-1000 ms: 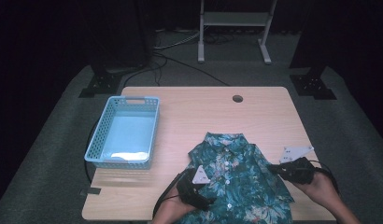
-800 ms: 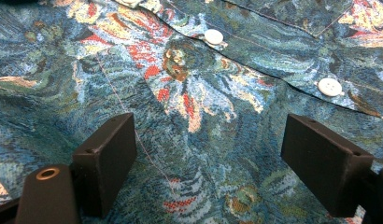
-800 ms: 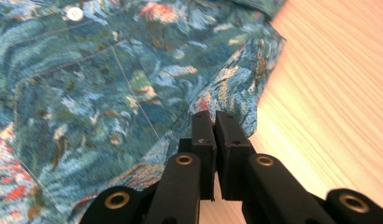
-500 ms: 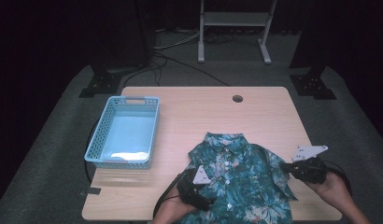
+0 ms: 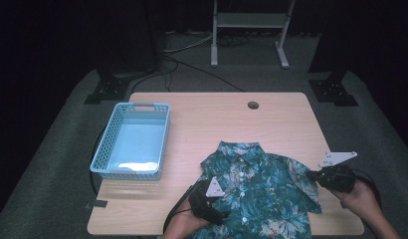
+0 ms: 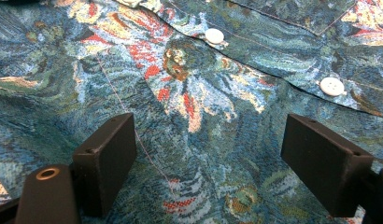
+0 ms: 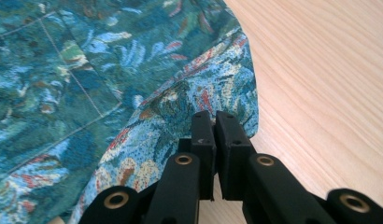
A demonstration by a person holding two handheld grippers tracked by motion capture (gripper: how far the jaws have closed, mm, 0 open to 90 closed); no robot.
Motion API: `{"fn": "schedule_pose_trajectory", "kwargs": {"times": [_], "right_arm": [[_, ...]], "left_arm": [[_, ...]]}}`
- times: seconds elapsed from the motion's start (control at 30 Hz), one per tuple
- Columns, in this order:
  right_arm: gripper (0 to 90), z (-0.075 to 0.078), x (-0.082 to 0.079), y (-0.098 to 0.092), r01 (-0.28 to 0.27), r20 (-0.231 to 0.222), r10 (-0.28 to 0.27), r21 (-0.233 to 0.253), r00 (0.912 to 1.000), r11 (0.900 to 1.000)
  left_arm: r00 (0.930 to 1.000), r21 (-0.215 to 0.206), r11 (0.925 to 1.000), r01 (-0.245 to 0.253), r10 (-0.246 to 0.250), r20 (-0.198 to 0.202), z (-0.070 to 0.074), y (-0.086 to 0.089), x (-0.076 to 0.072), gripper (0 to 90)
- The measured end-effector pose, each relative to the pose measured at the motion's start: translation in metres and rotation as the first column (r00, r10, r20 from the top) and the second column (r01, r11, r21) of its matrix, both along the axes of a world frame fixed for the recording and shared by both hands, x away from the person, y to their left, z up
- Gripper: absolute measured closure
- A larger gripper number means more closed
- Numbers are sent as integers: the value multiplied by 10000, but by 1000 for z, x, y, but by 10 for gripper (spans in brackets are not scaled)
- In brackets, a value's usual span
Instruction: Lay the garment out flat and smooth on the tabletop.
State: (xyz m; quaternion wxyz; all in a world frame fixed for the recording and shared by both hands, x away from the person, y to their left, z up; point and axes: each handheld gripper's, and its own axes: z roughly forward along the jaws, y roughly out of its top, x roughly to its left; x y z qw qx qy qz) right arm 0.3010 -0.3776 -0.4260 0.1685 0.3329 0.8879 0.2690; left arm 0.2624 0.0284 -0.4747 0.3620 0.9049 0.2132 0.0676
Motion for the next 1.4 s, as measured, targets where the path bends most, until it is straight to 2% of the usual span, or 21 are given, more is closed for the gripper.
{"fn": "schedule_pose_trajectory", "kwargs": {"times": [0.17,0.4,0.5,0.7,0.83,1.0,1.13,1.4], "right_arm": [[815,-1,1,-5,230,24,-230,3,9997,9997],[753,3,-1,-4,231,165,-229,-114,9996,9997],[736,6,-1,-4,275,225,-274,-18,9994,9996],[712,4,-5,4,-62,19,62,46,10000,10000],[668,-1,-9,14,-458,-406,478,494,9980,9977],[614,-10,-17,32,-1101,-743,1142,566,9907,9923],[577,-14,-22,46,-1613,-977,1681,732,9809,9842],[489,-23,-32,68,-2209,-1287,2324,979,9641,9704]], "left_arm": [[10000,-6,10000,-1,1,0,0,0,0,177],[10000,-6,10000,4,-4,-2,0,0,0,177],[10000,23,10000,23,-23,24,0,0,0,177],[10000,32,10000,29,-29,30,0,0,0,177],[10000,19,10000,38,-38,32,0,0,0,177],[10000,-19,10000,49,-48,26,0,1,0,177],[10000,-27,10000,48,-48,18,0,1,0,177],[10000,-69,10000,47,-47,6,0,1,0,176]]}}
